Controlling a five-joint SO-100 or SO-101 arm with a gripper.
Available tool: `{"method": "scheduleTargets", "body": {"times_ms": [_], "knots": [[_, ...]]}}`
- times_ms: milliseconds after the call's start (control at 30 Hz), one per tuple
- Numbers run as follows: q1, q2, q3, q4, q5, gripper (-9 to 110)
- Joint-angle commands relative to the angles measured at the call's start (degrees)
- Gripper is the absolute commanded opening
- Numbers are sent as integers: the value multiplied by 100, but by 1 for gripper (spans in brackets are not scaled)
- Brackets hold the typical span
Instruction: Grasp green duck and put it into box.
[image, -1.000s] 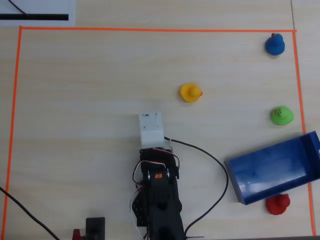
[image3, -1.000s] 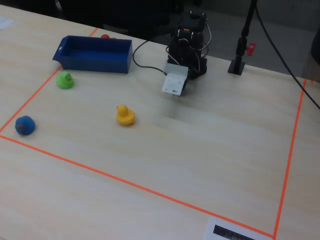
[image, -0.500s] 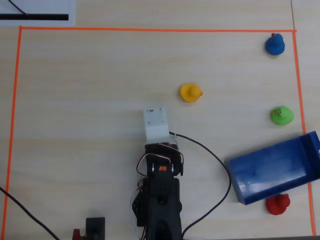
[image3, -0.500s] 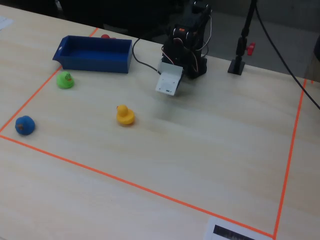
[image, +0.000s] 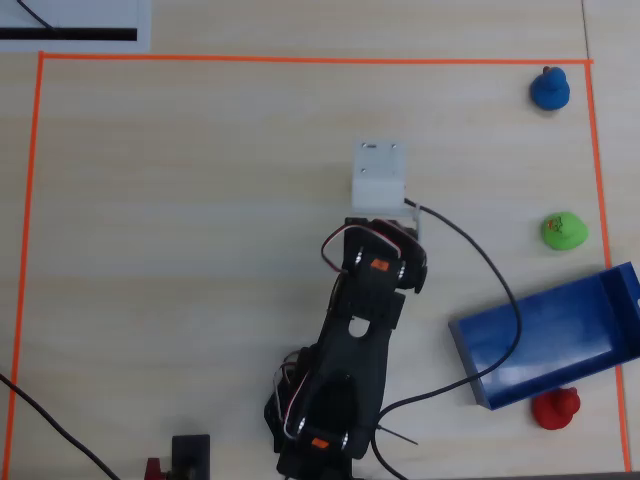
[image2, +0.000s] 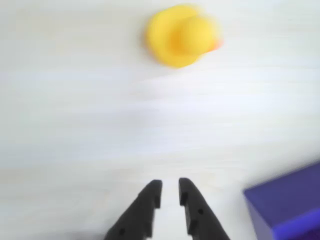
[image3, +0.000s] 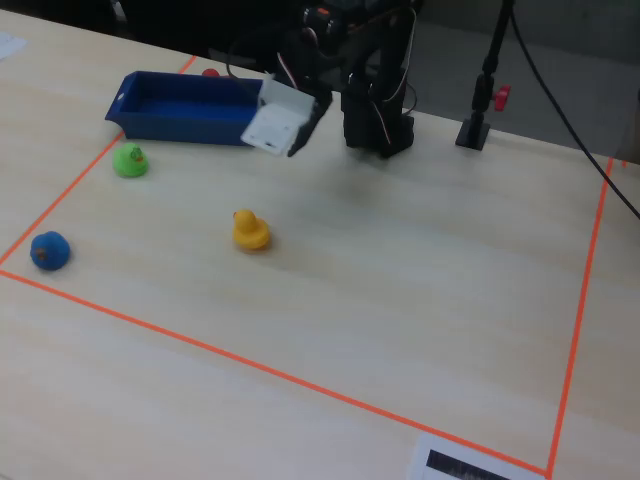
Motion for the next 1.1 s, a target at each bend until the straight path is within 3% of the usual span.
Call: {"method": "scheduleTargets", "body": {"times_ms": [0, 567, 1067], "knots": [[475, -835, -1626, 9, -53, 4], [2443, -3542, -3612, -2742, -316, 21], [3656, -5572, -4465, -5581, 984, 26]]}}
